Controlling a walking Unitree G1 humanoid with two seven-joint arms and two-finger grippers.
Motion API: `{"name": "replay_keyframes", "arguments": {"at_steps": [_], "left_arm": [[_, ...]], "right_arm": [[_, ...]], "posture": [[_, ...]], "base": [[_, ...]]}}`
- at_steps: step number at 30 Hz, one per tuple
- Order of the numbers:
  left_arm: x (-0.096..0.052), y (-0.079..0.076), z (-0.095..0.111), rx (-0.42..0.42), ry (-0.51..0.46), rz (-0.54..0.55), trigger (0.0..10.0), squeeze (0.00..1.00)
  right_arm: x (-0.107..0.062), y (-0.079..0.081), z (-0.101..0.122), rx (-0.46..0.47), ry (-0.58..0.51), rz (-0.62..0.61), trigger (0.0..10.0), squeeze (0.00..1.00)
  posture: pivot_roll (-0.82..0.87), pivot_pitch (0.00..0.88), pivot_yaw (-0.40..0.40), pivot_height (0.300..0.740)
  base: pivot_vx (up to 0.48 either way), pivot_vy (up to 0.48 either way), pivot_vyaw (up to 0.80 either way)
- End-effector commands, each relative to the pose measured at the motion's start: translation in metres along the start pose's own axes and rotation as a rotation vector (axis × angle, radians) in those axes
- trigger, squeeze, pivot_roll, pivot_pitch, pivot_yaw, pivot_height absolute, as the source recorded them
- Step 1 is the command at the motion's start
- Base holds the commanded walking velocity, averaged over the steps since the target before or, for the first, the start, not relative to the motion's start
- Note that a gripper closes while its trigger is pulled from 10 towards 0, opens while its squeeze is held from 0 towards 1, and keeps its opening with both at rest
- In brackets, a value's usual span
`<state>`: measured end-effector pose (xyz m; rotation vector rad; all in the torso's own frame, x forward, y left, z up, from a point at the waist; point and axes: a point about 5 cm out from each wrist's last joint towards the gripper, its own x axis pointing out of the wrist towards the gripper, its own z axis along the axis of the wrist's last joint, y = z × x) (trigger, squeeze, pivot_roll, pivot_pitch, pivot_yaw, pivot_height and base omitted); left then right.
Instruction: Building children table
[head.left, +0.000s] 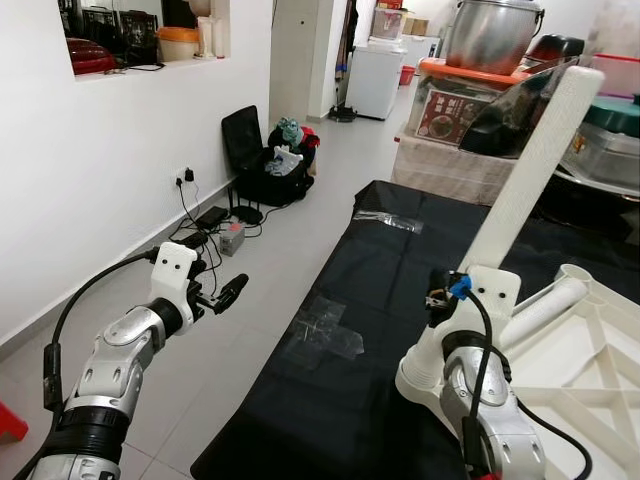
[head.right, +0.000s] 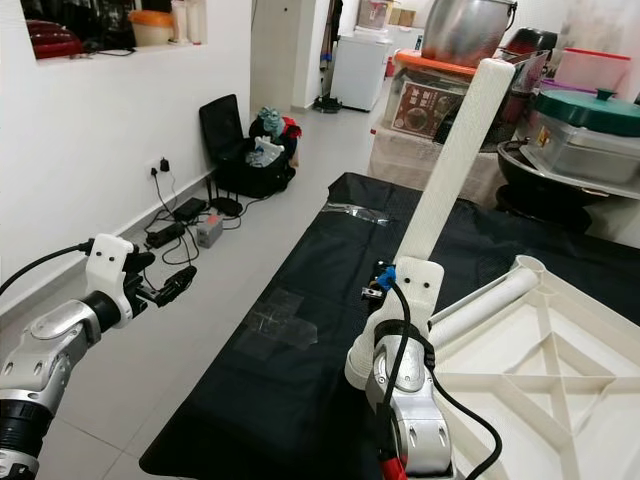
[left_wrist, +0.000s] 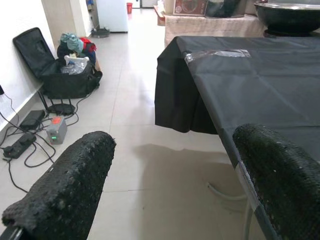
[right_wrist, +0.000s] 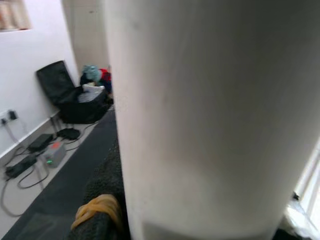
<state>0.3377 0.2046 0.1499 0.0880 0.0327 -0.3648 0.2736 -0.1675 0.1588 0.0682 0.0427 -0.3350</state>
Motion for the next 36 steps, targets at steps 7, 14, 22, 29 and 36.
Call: {"name": "replay_keyframes", "arguments": {"at_steps": [7, 14, 22, 29, 36], "left_arm": [[0.003, -0.002, -0.001, 0.003, 0.018, 0.010, 10.0, 0.00], [0.003, -0.001, -0.001, 0.004, 0.020, 0.018, 10.0, 0.00], [0.004, -0.002, -0.002, 0.004, 0.022, 0.018, 10.0, 0.00], [0.005, -0.002, -0.002, 0.006, 0.021, 0.018, 10.0, 0.00], [0.008, 0.000, 0.001, 0.009, 0.016, 0.018, 10.0, 0.00]], "right_arm": [[-0.009, -0.056, -0.067, -0.115, 0.349, -0.386, 10.0, 0.00], [-0.008, -0.057, -0.061, -0.118, 0.310, -0.420, 10.0, 0.00], [-0.008, -0.053, -0.059, -0.116, 0.294, -0.407, 10.0, 0.00], [0.008, -0.036, -0.023, -0.135, 0.099, -0.190, 10.0, 0.00], [0.019, -0.022, 0.037, -0.124, -0.079, 0.035, 10.0, 0.00]], "posture": [[0.05, 0.000, -0.081, 0.740], [0.04, 0.000, -0.079, 0.740], [0.04, 0.000, -0.078, 0.740], [0.04, 0.000, -0.074, 0.740], [0.04, 0.000, -0.079, 0.740]], "base": [[0.000, 0.000, 0.00], [0.000, 0.000, 0.00], [0.000, 0.000, 0.00], [0.000, 0.000, 0.00], [0.000, 0.000, 0.00]]}}
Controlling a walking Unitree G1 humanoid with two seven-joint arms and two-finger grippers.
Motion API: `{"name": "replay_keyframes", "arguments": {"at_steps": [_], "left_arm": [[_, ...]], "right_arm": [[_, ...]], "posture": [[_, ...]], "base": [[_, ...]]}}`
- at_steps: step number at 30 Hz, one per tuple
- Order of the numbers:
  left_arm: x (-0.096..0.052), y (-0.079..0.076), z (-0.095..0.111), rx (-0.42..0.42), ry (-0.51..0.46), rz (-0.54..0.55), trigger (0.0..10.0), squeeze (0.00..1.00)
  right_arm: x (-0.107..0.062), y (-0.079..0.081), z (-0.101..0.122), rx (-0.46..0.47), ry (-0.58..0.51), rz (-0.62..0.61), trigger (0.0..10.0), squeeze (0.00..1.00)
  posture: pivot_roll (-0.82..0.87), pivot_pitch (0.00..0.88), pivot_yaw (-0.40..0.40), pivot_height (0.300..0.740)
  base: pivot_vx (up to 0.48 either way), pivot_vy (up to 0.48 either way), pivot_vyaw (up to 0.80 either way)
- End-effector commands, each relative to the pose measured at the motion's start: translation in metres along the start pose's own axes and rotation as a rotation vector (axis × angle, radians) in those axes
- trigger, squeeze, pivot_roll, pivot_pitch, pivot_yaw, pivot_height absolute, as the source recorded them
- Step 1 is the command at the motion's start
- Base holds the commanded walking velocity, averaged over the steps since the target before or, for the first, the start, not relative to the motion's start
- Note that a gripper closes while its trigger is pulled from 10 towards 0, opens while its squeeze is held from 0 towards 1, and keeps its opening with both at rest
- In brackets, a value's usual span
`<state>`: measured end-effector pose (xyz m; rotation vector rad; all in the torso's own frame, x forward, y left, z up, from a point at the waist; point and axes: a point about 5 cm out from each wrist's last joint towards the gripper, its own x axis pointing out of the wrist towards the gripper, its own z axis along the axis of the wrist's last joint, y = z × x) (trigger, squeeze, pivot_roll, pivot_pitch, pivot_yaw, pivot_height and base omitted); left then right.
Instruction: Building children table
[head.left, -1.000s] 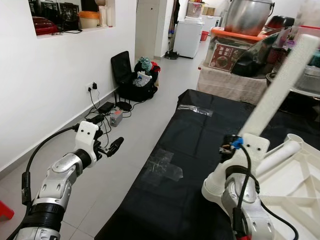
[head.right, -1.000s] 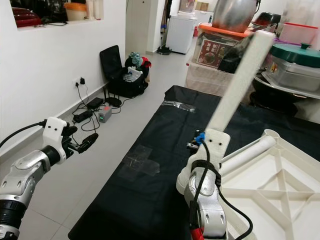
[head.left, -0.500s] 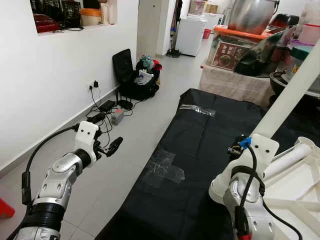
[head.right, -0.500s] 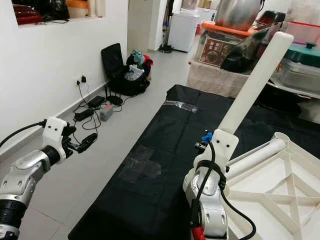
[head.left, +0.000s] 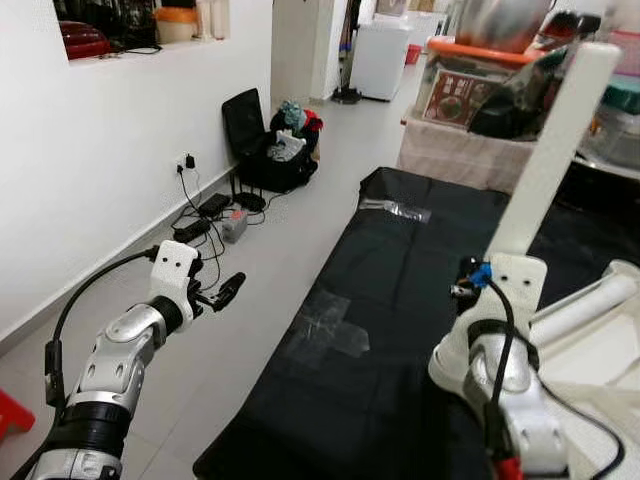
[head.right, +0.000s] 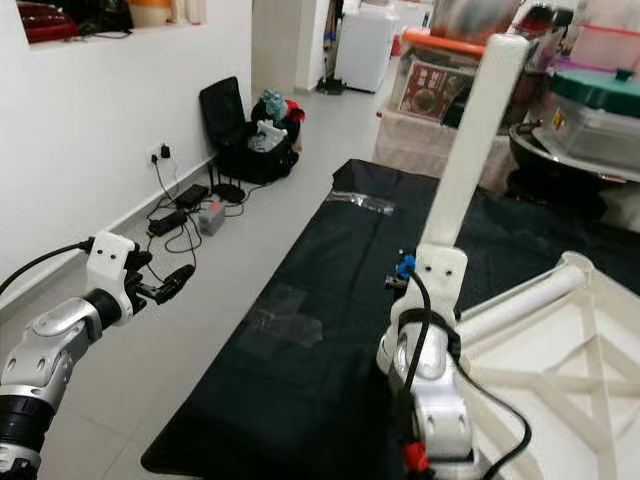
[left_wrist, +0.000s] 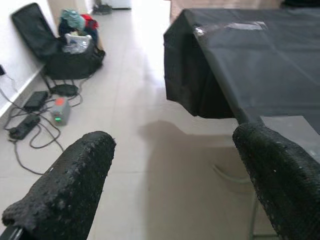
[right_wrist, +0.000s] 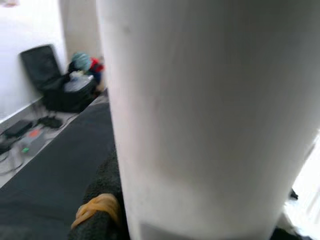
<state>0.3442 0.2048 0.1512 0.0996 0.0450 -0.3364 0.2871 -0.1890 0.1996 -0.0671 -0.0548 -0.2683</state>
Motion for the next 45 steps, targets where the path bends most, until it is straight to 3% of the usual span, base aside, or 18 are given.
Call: {"name": "replay_keyframes", "arguments": {"at_steps": [1, 5, 7, 13, 20, 21, 22, 24, 30, 34, 45], "left_arm": [[0.003, -0.002, 0.001, 0.002, -0.001, -0.011, 10.0, 0.00], [0.005, -0.003, 0.001, 0.006, -0.004, -0.018, 10.0, 0.00], [0.005, -0.003, 0.001, 0.006, -0.004, -0.018, 10.0, 0.00], [0.007, -0.007, -0.001, 0.009, -0.002, -0.043, 10.0, 0.00], [0.008, -0.008, 0.001, 0.008, -0.003, -0.057, 10.0, 0.00], [0.008, -0.013, 0.002, 0.010, -0.007, -0.099, 10.0, 0.00], [0.008, -0.013, 0.002, 0.010, -0.007, -0.099, 10.0, 0.00], [0.005, -0.021, 0.005, 0.007, -0.030, -0.192, 10.0, 0.00], [-0.005, -0.027, 0.007, 0.005, -0.031, -0.311, 10.0, 0.00], [-0.017, -0.029, -0.002, 0.011, 0.025, -0.413, 10.0, 0.00], [-0.020, -0.034, -0.003, 0.005, 0.034, -0.450, 10.0, 0.00]], "right_arm": [[0.003, -0.010, 0.006, 0.000, 0.004, -0.003, 10.0, 0.00], [0.014, -0.017, 0.032, 0.030, -0.085, 0.020, 10.0, 0.00], [0.014, -0.017, 0.032, 0.030, -0.085, 0.020, 10.0, 0.00], [0.022, -0.009, 0.076, 0.195, -0.203, 0.209, 10.0, 0.00], [0.032, -0.009, 0.073, 0.381, -0.109, 0.191, 10.0, 0.00], [0.037, -0.004, 0.065, 0.493, -0.029, 0.183, 10.0, 0.00], [0.037, -0.004, 0.065, 0.493, -0.029, 0.183, 10.0, 0.00], [0.043, 0.010, 0.057, 0.631, 0.076, 0.224, 10.0, 0.00], [0.046, 0.018, 0.057, 0.691, 0.123, 0.265, 10.0, 0.00], [0.057, 0.020, 0.078, 0.765, 0.144, 0.316, 10.0, 0.00], [0.061, 0.020, 0.086, 0.830, 0.170, 0.335, 10.0, 0.00]], "posture": [[0.04, 0.000, -0.079, 0.740], [0.04, 0.000, -0.075, 0.740], [0.04, 0.000, -0.075, 0.740], [0.04, 0.000, -0.061, 0.740], [0.04, 0.000, -0.060, 0.740], [0.05, 0.000, -0.062, 0.740], [0.05, 0.000, -0.062, 0.740], [0.06, 0.000, -0.069, 0.740], [0.07, 0.000, -0.072, 0.740], [0.07, 0.000, -0.068, 0.740], [0.07, 0.000, -0.062, 0.740]], "base": [[0.000, 0.000, 0.00], [0.000, 0.000, 0.00], [0.000, 0.000, 0.00], [0.000, 0.000, 0.00], [0.000, 0.000, 0.00], [0.000, 0.000, 0.00], [0.000, 0.000, 0.00], [0.000, 0.000, 0.00], [0.000, 0.000, 0.00], [0.000, 0.000, 0.00], [0.000, 0.000, 0.00]]}}
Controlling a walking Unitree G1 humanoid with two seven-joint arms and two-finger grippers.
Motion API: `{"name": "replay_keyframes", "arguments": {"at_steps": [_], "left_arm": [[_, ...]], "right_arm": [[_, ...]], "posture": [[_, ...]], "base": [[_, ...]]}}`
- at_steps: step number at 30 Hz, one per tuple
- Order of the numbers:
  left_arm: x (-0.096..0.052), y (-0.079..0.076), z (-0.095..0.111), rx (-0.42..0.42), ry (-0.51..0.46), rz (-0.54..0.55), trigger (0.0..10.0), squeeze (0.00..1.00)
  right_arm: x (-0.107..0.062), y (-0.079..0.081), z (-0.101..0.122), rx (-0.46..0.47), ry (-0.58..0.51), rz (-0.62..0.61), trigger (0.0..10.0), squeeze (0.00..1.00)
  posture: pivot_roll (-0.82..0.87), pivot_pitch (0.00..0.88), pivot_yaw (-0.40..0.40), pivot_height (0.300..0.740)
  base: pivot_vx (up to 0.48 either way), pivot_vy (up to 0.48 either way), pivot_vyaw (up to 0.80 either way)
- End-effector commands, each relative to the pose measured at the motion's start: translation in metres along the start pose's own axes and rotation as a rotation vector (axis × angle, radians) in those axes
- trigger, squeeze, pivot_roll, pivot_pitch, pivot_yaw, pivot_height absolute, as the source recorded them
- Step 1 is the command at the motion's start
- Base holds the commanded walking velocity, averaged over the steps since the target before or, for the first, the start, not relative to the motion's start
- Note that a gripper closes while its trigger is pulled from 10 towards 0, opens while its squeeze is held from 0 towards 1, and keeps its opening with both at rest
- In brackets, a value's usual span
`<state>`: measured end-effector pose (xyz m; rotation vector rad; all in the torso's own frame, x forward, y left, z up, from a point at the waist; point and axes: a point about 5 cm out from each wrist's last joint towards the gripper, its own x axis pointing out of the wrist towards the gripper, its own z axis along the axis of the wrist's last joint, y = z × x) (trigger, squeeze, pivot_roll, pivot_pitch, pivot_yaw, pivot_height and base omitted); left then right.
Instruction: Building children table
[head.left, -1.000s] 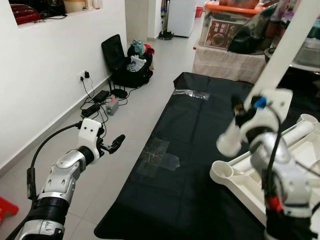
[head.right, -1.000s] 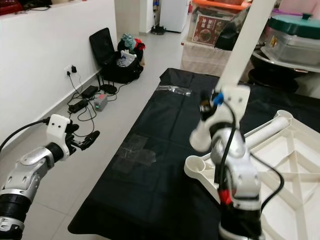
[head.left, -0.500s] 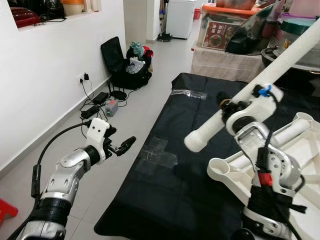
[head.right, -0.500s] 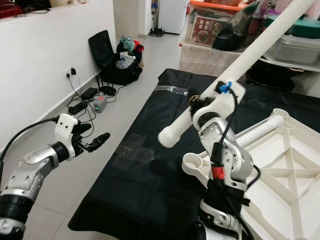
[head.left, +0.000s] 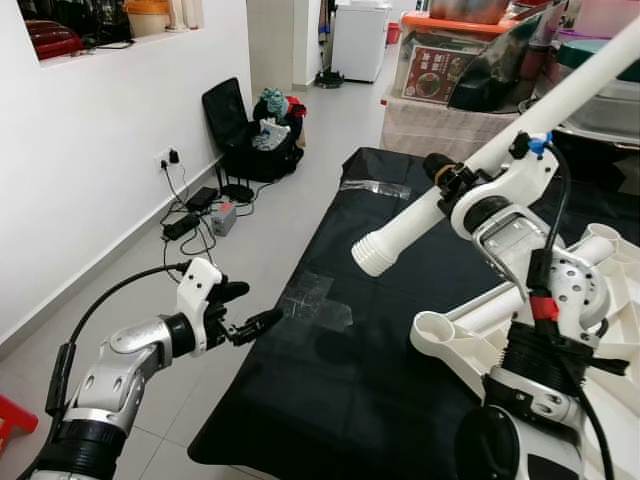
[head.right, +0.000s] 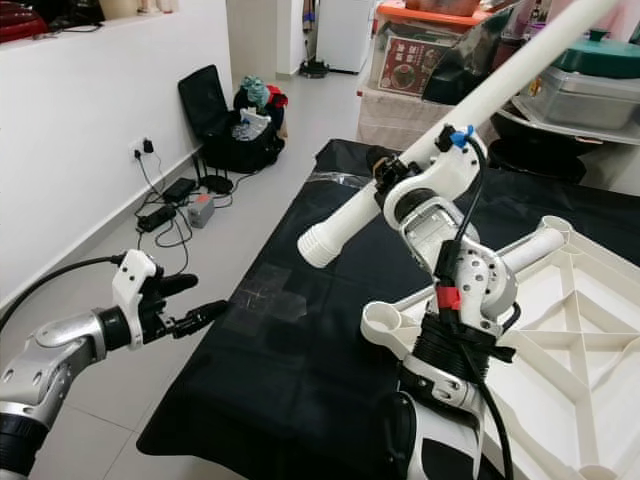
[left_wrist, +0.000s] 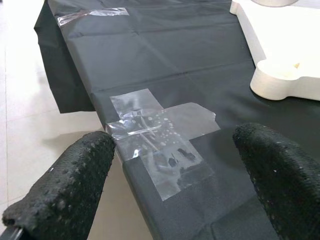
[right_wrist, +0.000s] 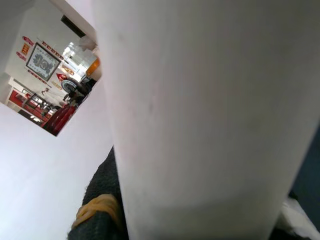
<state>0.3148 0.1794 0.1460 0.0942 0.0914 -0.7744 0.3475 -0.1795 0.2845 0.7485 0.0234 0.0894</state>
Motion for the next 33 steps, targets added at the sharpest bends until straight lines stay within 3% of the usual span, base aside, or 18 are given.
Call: {"name": "replay_keyframes", "arguments": {"at_steps": [1, 7, 11, 12, 13, 15, 18, 19, 20, 22, 23, 26, 27, 28, 29, 30, 32, 33], "left_arm": [[0.000, -0.002, 0.000, -0.001, 0.010, -0.015, 10.0, 0.00], [0.001, -0.001, 0.005, -0.006, -0.004, -0.019, 10.0, 0.00], [0.002, -0.003, 0.009, -0.046, -0.034, -0.036, 10.0, 0.00], [0.004, -0.005, 0.011, -0.067, -0.047, -0.051, 10.0, 0.00], [0.004, -0.005, 0.011, -0.067, -0.047, -0.051, 10.0, 0.00], [0.005, -0.010, 0.021, -0.132, -0.104, -0.098, 10.0, 0.00], [0.006, -0.011, 0.025, -0.154, -0.123, -0.110, 10.0, 0.00], [0.006, -0.012, 0.027, -0.171, -0.137, -0.117, 10.0, 0.00], [0.006, -0.012, 0.027, -0.171, -0.137, -0.117, 10.0, 0.00], [0.006, -0.014, 0.026, -0.193, -0.143, -0.126, 10.0, 0.00], [0.006, -0.014, 0.026, -0.193, -0.143, -0.126, 10.0, 0.00], [0.006, -0.018, 0.023, -0.198, -0.133, -0.135, 10.0, 0.00], [0.006, -0.018, 0.023, -0.198, -0.133, -0.135, 10.0, 0.00], [0.006, -0.019, 0.022, -0.201, -0.129, -0.139, 10.0, 0.00], [0.006, -0.019, 0.022, -0.201, -0.129, -0.139, 10.0, 0.00], [0.006, -0.021, 0.021, -0.203, -0.125, -0.143, 10.0, 0.00], [0.006, -0.021, 0.021, -0.203, -0.125, -0.143, 10.0, 0.00], [0.006, -0.022, 0.020, -0.206, -0.123, -0.146, 10.0, 0.00]], "right_arm": [[-0.001, 0.004, 0.000, 0.036, 0.011, 0.023, 10.0, 0.00], [-0.005, 0.006, -0.012, 0.054, 0.046, 0.061, 10.0, 0.00], [-0.009, 0.019, -0.013, 0.038, 0.002, 0.210, 10.0, 0.00], [-0.016, 0.034, -0.011, 0.051, -0.026, 0.349, 10.0, 0.00], [-0.016, 0.034, -0.011, 0.051, -0.026, 0.349, 10.0, 0.00], [-0.039, 0.065, -0.012, 0.083, -0.092, 0.682, 10.0, 0.00], [-0.045, 0.072, -0.011, 0.112, -0.113, 0.772, 10.0, 0.00], [-0.049, 0.077, -0.006, 0.168, -0.166, 0.844, 10.0, 0.00], [-0.049, 0.077, -0.006, 0.168, -0.166, 0.844, 10.0, 0.00], [-0.055, 0.083, 0.010, 0.273, -0.307, 0.963, 10.0, 0.00], [-0.055, 0.083, 0.010, 0.273, -0.307, 0.963, 10.0, 0.00], [-0.066, 0.089, 0.019, 0.374, -0.345, 1.142, 10.0, 0.00], [-0.066, 0.089, 0.019, 0.374, -0.345, 1.142, 10.0, 0.00], [-0.073, 0.092, 0.021, 0.395, -0.337, 1.249, 10.0, 0.00], [-0.073, 0.092, 0.021, 0.395, -0.337, 1.249, 10.0, 0.00], [-0.079, 0.094, 0.022, 0.388, -0.320, 1.339, 10.0, 0.00], [-0.079, 0.094, 0.022, 0.388, -0.320, 1.339, 10.0, 0.00], [-0.084, 0.096, 0.021, 0.363, -0.312, 1.414, 10.0, 0.00]], "posture": [[0.07, 0.000, -0.061, 0.740], [0.07, 0.000, -0.053, 0.740], [0.07, 0.000, -0.053, 0.740], [0.07, 0.000, -0.054, 0.740], [0.07, 0.000, -0.054, 0.740], [0.08, 0.000, -0.058, 0.740], [0.08, 0.000, -0.058, 0.740], [0.08, 0.000, -0.060, 0.740], [0.08, 0.000, -0.060, 0.740], [0.08, 0.000, -0.063, 0.740], [0.08, 0.000, -0.063, 0.740], [0.09, 0.000, -0.066, 0.740], [0.09, 0.000, -0.066, 0.740], [0.09, 0.000, -0.066, 0.740], [0.09, 0.000, -0.066, 0.740], [0.09, 0.000, -0.068, 0.740], [0.09, 0.000, -0.068, 0.740], [0.09, 0.000, -0.071, 0.740]], "base": [[0.000, 0.000, 0.00], [0.000, 0.000, 0.00], [0.000, 0.000, 0.00], [0.000, 0.000, 0.00], [0.000, 0.000, 0.00], [0.000, 0.000, 0.00], [0.000, 0.000, 0.00], [0.000, 0.000, 0.00], [0.000, 0.000, 0.00], [0.000, 0.000, 0.00], [0.000, 0.000, 0.00], [0.000, 0.000, 0.00], [0.000, 0.000, 0.00], [0.000, 0.000, 0.00], [0.000, 0.000, 0.00], [0.000, 0.000, 0.00], [0.000, 0.000, 0.00], [0.000, 0.000, 0.00]]}}
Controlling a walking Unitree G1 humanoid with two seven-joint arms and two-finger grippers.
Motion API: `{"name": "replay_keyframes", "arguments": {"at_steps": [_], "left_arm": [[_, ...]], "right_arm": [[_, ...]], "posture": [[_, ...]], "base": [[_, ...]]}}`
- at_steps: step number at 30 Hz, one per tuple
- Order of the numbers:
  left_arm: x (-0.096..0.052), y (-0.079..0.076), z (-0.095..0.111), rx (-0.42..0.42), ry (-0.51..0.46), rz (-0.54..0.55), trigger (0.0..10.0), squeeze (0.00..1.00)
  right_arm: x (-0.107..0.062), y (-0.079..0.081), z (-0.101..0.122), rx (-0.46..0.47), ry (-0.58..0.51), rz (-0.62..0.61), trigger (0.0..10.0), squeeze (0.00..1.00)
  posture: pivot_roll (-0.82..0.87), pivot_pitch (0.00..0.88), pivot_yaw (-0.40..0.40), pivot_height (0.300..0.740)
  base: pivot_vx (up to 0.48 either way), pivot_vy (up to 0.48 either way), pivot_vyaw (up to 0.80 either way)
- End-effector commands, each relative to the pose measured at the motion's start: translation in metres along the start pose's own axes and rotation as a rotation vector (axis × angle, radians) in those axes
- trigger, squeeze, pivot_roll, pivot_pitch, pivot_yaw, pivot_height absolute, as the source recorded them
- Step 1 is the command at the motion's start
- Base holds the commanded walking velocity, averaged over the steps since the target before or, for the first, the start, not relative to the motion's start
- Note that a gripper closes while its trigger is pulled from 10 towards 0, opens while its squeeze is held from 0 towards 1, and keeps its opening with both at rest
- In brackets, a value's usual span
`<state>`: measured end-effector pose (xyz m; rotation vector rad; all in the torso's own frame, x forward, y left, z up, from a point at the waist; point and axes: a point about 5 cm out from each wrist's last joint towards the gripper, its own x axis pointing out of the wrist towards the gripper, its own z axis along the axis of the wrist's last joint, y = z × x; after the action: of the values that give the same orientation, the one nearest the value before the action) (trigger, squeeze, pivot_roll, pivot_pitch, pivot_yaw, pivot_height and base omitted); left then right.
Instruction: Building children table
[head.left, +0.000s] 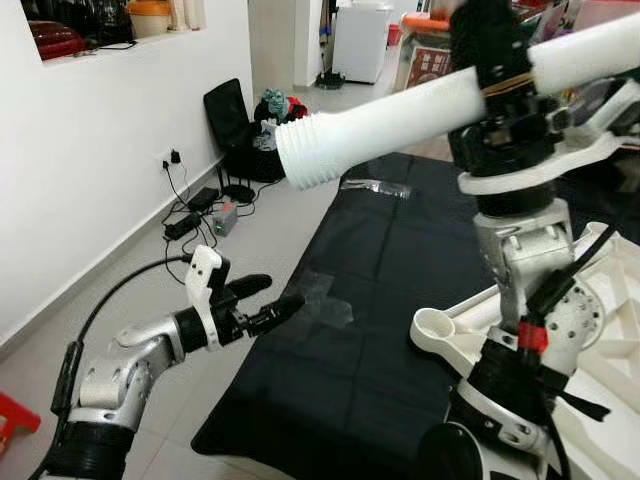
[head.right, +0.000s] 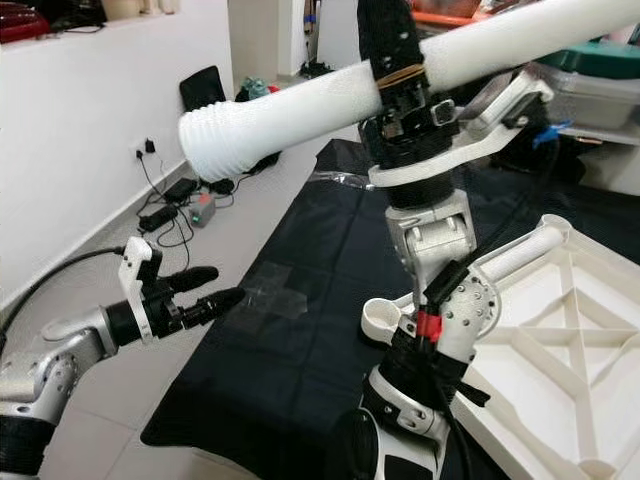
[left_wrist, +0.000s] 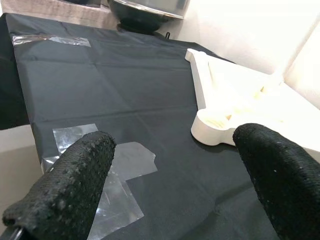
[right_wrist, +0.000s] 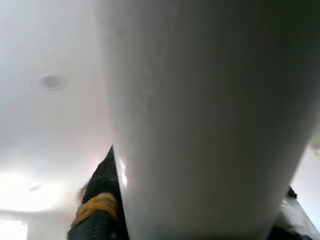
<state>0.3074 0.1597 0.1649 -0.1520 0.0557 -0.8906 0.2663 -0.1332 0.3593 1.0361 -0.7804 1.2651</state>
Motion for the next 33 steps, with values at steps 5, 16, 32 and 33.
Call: {"name": "replay_keyframes", "arguments": {"at_steps": [5, 16, 32, 33], "left_arm": [[-0.002, -0.006, -0.004, -0.027, 0.031, -0.033, 10.0, 0.00], [0.000, -0.009, -0.009, -0.035, 0.059, -0.051, 10.0, 0.00], [-0.002, -0.010, -0.011, -0.040, 0.080, -0.062, 10.0, 0.00], [-0.002, -0.010, -0.011, -0.040, 0.080, -0.062, 10.0, 0.00]], "right_arm": [[-0.002, 0.027, -0.012, 0.016, 0.182, 0.275, 10.0, 0.00], [-0.002, 0.051, -0.026, 0.044, 0.357, 0.445, 10.0, 0.00], [-0.007, 0.052, -0.030, 0.036, 0.401, 0.495, 10.0, 0.00], [-0.007, 0.052, -0.030, 0.036, 0.401, 0.495, 10.0, 0.00]], "posture": [[0.09, 0.000, -0.069, 0.740], [0.08, 0.000, -0.057, 0.740], [0.09, 0.000, -0.056, 0.740], [0.09, 0.000, -0.056, 0.740]], "base": [[0.000, 0.000, 0.00], [0.000, 0.000, 0.00], [0.000, 0.000, 0.00], [0.000, 0.000, 0.00]]}}
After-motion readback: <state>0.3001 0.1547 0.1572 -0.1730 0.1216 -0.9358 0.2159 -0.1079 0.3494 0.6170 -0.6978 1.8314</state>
